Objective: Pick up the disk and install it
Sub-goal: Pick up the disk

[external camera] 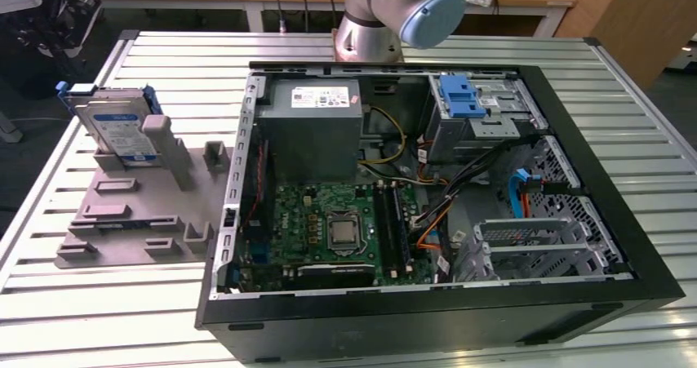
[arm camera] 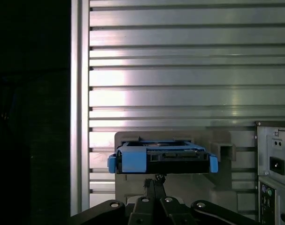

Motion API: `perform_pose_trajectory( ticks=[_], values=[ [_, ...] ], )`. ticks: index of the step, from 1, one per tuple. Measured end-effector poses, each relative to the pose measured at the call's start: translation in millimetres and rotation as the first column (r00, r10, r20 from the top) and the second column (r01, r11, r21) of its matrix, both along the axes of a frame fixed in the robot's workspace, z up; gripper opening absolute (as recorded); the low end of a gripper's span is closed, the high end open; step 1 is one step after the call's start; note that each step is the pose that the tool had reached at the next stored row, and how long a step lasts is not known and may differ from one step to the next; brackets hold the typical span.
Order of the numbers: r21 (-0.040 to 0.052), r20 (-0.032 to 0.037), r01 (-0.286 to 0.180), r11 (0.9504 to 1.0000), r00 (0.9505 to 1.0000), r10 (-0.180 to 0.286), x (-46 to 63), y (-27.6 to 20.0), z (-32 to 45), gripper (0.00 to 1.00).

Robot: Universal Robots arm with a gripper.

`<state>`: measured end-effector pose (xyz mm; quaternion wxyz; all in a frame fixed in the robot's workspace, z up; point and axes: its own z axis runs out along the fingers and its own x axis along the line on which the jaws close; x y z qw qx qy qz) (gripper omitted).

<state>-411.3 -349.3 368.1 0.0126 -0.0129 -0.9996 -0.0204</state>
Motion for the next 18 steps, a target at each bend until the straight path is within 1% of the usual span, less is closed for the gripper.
perform_pose_trajectory(
  ticks=[4,18],
  values=[
    [0.0000,0.0000,-0.005,1.0000,1.0000,0.005,0.0,0.0,0.0,0.11],
    [0.0000,0.0000,-0.056,0.9984,0.9984,0.056,0.0,0.0,0.0,0.11]
  ],
)
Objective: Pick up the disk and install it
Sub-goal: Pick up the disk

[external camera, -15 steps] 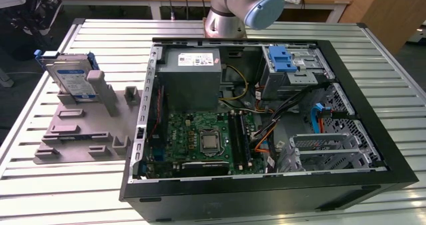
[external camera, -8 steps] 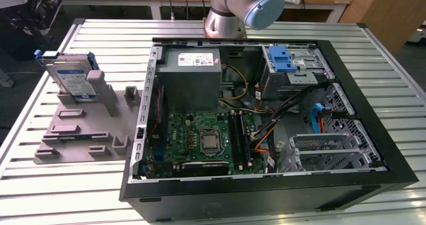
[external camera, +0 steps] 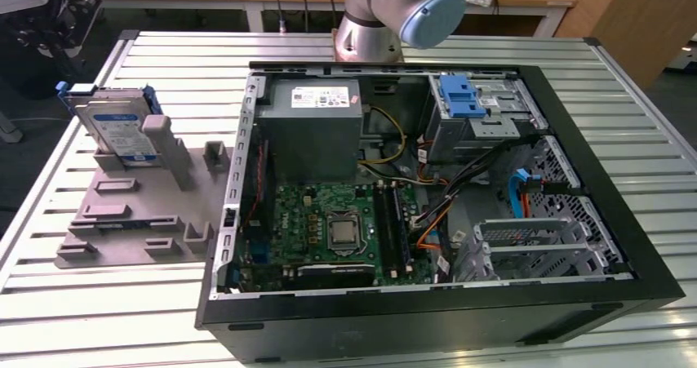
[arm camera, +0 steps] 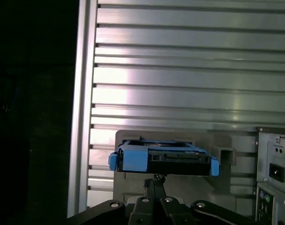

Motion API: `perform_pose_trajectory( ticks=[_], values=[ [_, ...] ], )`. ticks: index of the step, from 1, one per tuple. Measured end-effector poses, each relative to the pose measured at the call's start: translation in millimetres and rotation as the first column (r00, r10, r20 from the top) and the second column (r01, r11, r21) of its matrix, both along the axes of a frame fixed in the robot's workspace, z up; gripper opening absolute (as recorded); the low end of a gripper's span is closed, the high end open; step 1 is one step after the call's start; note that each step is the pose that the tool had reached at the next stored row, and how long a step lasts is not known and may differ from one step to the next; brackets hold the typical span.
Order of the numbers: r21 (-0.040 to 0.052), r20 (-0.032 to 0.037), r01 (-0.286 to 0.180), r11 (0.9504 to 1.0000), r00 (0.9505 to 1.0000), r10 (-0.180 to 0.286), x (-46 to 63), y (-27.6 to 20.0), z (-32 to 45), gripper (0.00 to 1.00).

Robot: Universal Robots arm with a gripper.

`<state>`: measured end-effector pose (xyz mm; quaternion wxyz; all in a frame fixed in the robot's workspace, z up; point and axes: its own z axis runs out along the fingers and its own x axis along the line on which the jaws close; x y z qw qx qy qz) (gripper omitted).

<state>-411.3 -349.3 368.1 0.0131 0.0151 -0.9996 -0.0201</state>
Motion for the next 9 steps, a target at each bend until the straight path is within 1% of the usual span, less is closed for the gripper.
perform_pose_trajectory(
  ticks=[9],
  values=[
    [0.0000,-0.0001,-0.026,0.9997,0.9997,0.026,0.0,0.0,0.0,0.11]
  ],
)
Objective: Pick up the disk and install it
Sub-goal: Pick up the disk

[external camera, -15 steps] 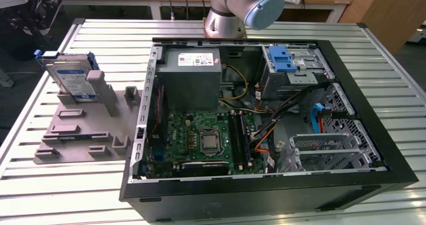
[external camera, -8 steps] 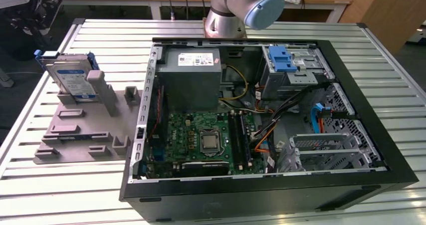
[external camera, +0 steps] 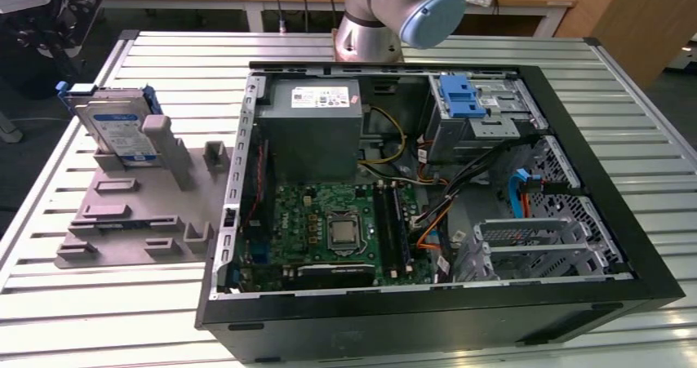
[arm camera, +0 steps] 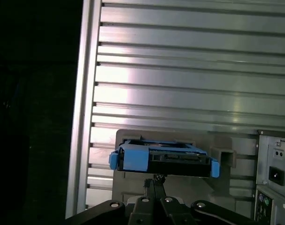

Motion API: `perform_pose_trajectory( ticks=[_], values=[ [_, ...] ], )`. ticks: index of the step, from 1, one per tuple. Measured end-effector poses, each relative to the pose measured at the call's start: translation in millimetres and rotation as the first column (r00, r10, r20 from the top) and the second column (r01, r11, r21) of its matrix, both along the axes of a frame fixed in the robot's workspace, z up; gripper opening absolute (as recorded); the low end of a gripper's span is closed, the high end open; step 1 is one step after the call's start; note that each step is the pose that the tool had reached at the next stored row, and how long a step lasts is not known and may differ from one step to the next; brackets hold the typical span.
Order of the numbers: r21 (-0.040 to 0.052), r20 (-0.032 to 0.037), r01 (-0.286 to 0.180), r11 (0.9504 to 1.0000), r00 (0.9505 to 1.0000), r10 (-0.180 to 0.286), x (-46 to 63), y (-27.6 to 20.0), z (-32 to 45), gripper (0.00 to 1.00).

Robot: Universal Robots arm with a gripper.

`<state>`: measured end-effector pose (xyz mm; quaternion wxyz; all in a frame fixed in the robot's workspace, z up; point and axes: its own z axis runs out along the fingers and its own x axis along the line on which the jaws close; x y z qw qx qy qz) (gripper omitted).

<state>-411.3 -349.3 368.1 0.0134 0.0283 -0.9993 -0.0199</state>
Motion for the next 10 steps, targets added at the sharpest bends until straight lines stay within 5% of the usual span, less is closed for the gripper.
perform_pose_trajectory(
  ticks=[10],
  values=[
    [0.0000,0.0000,-0.034,0.9994,0.9994,0.034,0.0,0.0,0.0,0.11]
  ],
)
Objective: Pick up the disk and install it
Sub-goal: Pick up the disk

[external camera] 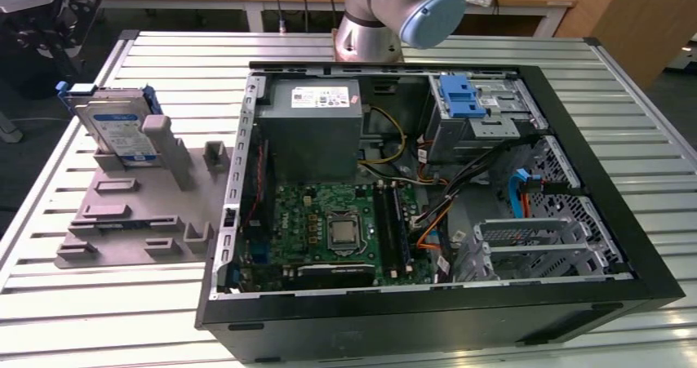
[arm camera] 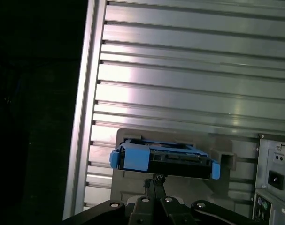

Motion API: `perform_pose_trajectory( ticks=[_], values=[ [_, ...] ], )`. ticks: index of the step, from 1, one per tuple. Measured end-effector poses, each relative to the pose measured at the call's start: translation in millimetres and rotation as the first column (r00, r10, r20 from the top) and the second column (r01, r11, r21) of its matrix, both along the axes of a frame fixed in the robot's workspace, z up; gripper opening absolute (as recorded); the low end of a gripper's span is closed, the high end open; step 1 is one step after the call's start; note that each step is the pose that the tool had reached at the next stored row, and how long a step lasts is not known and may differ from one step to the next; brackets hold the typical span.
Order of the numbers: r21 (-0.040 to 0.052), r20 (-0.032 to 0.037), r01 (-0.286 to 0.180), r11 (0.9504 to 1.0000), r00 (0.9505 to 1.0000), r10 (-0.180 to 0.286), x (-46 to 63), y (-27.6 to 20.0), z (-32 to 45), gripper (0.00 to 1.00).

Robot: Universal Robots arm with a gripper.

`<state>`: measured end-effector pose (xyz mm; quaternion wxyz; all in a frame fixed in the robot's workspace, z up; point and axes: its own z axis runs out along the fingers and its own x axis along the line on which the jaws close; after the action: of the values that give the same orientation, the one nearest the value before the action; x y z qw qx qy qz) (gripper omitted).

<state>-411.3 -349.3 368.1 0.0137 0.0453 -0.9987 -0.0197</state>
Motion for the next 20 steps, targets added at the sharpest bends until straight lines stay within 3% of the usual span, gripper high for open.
perform_pose_trajectory(
  ticks=[20],
  values=[
    [0.0000,0.0000,-0.073,0.9974,0.9974,0.073,0.0,0.0,0.0,0.11]
  ],
)
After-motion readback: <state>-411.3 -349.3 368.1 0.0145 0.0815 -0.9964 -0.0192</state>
